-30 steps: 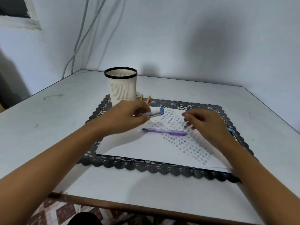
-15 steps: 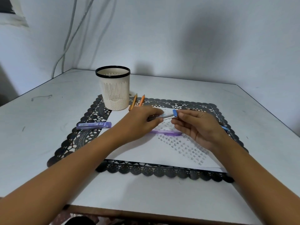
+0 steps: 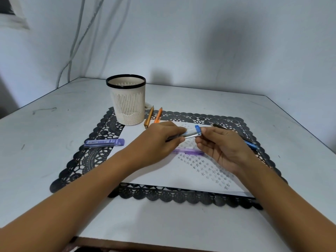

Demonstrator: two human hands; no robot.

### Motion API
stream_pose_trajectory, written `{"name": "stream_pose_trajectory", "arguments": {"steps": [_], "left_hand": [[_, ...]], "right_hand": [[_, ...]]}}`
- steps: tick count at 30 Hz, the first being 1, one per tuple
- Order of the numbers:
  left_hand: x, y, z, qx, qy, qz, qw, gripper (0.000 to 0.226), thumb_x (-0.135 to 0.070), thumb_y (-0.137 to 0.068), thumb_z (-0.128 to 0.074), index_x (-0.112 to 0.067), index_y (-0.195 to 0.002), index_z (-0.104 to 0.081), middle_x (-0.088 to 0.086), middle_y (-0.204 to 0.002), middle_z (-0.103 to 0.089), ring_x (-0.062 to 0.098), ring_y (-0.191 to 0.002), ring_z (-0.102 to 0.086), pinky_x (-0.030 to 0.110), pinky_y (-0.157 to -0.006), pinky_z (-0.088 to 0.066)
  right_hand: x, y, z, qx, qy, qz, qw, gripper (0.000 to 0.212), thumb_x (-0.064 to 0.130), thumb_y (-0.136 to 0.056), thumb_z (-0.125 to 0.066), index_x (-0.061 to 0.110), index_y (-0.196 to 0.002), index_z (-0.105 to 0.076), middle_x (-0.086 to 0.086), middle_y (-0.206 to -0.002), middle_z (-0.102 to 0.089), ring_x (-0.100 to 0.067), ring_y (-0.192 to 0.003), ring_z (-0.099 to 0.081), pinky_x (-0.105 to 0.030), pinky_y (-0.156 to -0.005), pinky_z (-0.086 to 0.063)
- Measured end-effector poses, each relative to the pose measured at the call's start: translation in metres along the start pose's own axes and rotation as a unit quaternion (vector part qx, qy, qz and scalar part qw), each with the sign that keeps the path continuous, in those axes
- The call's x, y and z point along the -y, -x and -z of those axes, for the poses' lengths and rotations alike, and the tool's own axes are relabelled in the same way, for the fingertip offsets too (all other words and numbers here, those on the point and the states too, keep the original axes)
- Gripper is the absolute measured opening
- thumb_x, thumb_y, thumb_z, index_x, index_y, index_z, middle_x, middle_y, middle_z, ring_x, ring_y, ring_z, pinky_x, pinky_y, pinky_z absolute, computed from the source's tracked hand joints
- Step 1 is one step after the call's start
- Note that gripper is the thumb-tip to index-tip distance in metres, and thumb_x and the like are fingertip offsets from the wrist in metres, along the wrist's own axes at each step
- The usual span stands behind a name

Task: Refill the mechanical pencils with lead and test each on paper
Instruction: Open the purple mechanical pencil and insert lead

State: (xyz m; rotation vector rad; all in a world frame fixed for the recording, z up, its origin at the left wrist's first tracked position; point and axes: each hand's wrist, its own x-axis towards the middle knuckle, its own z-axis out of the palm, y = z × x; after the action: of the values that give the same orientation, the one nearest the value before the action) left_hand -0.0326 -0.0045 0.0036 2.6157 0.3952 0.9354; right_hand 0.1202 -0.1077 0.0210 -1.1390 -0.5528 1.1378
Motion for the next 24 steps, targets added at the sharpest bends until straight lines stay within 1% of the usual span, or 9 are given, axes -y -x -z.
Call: {"name": "stream_pose_trajectory", "arguments": {"steps": [2, 3, 5, 7, 9, 12, 15, 18, 24], "left_hand": [[0.001, 0.000, 0.003, -0.002, -0.005, -0.005, 1.000, 0.034, -0.024, -0.086, -0.054, -0.006, -0.112, -0.065, 0.004, -0.092, -0.067, -0.001, -0.069, -0.050, 0.006, -0.068, -0.039], [0.002, 0.000, 0.005, -0.005, -0.012, -0.012, 1.000, 0.034, -0.024, -0.086, -0.052, -0.006, -0.112, -0.065, 0.006, -0.095, -0.067, 0.006, -0.073, -0.056, 0.012, -0.071, -0.043], [0.005, 0.001, 0.008, -0.013, -0.039, -0.026, 0.999, 0.033, -0.023, -0.088, -0.050, -0.005, -0.112, -0.065, 0.009, -0.098, -0.067, 0.019, -0.084, -0.063, 0.032, -0.076, -0.051], [0.006, 0.002, 0.011, -0.011, -0.066, -0.043, 0.997, 0.036, -0.025, -0.089, -0.046, -0.003, -0.110, -0.065, 0.012, -0.097, -0.067, 0.026, -0.086, -0.064, 0.039, -0.074, -0.054], [0.006, 0.002, 0.013, 0.007, -0.086, -0.064, 0.994, 0.039, -0.024, -0.089, -0.041, -0.001, -0.109, -0.065, 0.014, -0.095, -0.066, 0.029, -0.084, -0.063, 0.038, -0.071, -0.053], [0.008, 0.003, 0.016, 0.024, -0.126, -0.091, 0.988, 0.036, -0.020, -0.089, -0.041, 0.000, -0.109, -0.064, 0.016, -0.096, -0.065, 0.030, -0.084, -0.062, 0.035, -0.076, -0.052], [0.013, 0.003, 0.018, 0.030, -0.184, -0.138, 0.973, 0.027, -0.005, -0.085, -0.057, 0.000, -0.111, -0.062, 0.016, -0.099, -0.063, 0.032, -0.089, -0.061, 0.041, -0.079, -0.053], [0.014, 0.004, 0.022, 0.037, -0.233, -0.184, 0.954, 0.041, 0.010, -0.072, -0.069, 0.001, -0.110, -0.061, 0.017, -0.101, -0.063, 0.032, -0.094, -0.061, 0.040, -0.072, -0.055], [0.014, 0.005, 0.022, 0.044, -0.253, -0.209, 0.944, 0.044, 0.009, -0.070, -0.071, 0.000, -0.111, -0.060, 0.017, -0.104, -0.062, 0.032, -0.103, -0.059, 0.042, -0.072, -0.056]], "right_hand": [[0.000, 0.001, -0.002, 0.001, 0.010, 0.002, 1.000, 0.010, 0.002, -0.085, -0.054, -0.004, -0.084, -0.063, -0.012, -0.058, -0.066, -0.014, -0.049, -0.064, -0.021, -0.050, -0.056], [0.000, 0.001, -0.003, 0.003, 0.020, 0.002, 1.000, 0.011, 0.002, -0.086, -0.054, -0.004, -0.083, -0.063, -0.012, -0.059, -0.066, -0.014, -0.049, -0.064, -0.022, -0.050, -0.056], [-0.001, 0.002, -0.004, 0.009, 0.037, -0.008, 0.999, 0.012, 0.003, -0.086, -0.054, -0.004, -0.083, -0.063, -0.013, -0.061, -0.068, -0.016, -0.050, -0.065, -0.023, -0.050, -0.056], [-0.002, 0.005, -0.005, 0.019, 0.044, -0.027, 0.998, 0.012, 0.002, -0.086, -0.054, -0.006, -0.084, -0.063, -0.014, -0.062, -0.068, -0.017, -0.051, -0.066, -0.024, -0.050, -0.056], [-0.002, 0.006, -0.005, 0.022, 0.054, -0.044, 0.997, 0.012, 0.002, -0.085, -0.055, -0.006, -0.084, -0.063, -0.015, -0.063, -0.069, -0.019, -0.053, -0.067, -0.023, -0.049, -0.056], [-0.002, 0.008, -0.006, 0.019, 0.060, -0.067, 0.996, 0.011, 0.000, -0.084, -0.055, -0.006, -0.081, -0.064, -0.016, -0.064, -0.069, -0.020, -0.054, -0.068, -0.022, -0.048, -0.055], [-0.003, 0.011, -0.007, 0.023, 0.062, -0.098, 0.993, 0.011, -0.001, -0.085, -0.055, -0.007, -0.083, -0.064, -0.018, -0.066, -0.069, -0.020, -0.053, -0.068, -0.023, -0.048, -0.055], [-0.005, 0.012, -0.008, 0.031, 0.056, -0.130, 0.989, 0.013, -0.003, -0.085, -0.054, -0.011, -0.087, -0.062, -0.018, -0.064, -0.069, -0.020, -0.050, -0.067, -0.024, -0.046, -0.055], [-0.006, 0.011, -0.009, 0.035, 0.054, -0.152, 0.986, 0.014, -0.003, -0.086, -0.053, -0.013, -0.090, -0.062, -0.018, -0.064, -0.068, -0.019, -0.050, -0.067, -0.024, -0.046, -0.055]]}}
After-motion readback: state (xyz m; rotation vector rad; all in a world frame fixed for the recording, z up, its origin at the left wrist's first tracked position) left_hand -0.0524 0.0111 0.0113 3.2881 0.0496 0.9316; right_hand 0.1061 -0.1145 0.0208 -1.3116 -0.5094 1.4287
